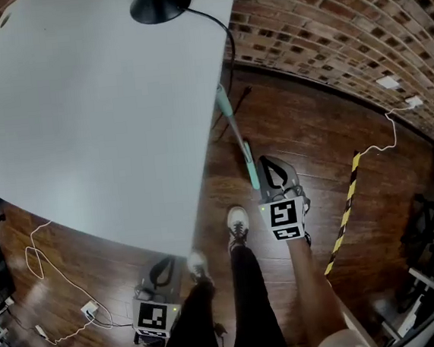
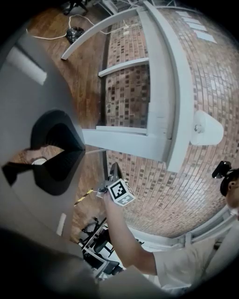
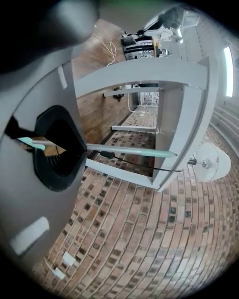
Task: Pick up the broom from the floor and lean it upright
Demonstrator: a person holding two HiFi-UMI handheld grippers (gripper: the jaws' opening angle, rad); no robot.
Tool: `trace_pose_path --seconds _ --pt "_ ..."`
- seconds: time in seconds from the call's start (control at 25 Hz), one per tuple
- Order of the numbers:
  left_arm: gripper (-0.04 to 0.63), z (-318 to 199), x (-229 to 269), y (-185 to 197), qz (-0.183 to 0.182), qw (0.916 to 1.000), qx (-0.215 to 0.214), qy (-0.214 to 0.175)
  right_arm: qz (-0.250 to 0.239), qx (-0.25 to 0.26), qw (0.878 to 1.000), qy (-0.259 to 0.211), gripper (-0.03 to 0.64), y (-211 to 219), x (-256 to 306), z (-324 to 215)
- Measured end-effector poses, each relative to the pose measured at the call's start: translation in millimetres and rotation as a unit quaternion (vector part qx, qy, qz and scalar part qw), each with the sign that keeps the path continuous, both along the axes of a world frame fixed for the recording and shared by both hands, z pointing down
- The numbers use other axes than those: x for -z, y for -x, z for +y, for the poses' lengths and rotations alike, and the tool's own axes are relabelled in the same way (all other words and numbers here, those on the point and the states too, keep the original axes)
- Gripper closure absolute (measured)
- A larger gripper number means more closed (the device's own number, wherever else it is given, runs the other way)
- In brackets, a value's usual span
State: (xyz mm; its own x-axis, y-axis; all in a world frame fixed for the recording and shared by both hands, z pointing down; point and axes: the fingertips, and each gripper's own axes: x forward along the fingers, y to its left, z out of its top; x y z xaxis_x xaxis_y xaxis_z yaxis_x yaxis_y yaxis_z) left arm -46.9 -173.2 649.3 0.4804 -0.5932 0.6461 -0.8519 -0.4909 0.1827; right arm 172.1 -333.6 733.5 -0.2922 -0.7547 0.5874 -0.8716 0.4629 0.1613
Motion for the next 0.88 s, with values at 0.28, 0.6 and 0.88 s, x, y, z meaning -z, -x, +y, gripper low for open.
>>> trace_pose_path --seconds 0.28,0.6,0.88 --pt "0.594 -7.5 56.0 19.2 0.009 0.9986 0.023 -0.047 -0.033 -0.077 0.996 -0.024 0.603 -14.1 90.6 38.6" --pt "0.594 -15.9 162.1 39.2 0.025 0.9912 0.025 -0.128 -0.057 -0.131 0.986 -0.084 0.603 -15.1 226.9 94.7" --pt "0.594 24.3 278.7 37.8 0.052 0.9763 -0.032 -0.208 -0.091 -0.159 0.971 -0.156 0.603 -9.5 384.0 159.7"
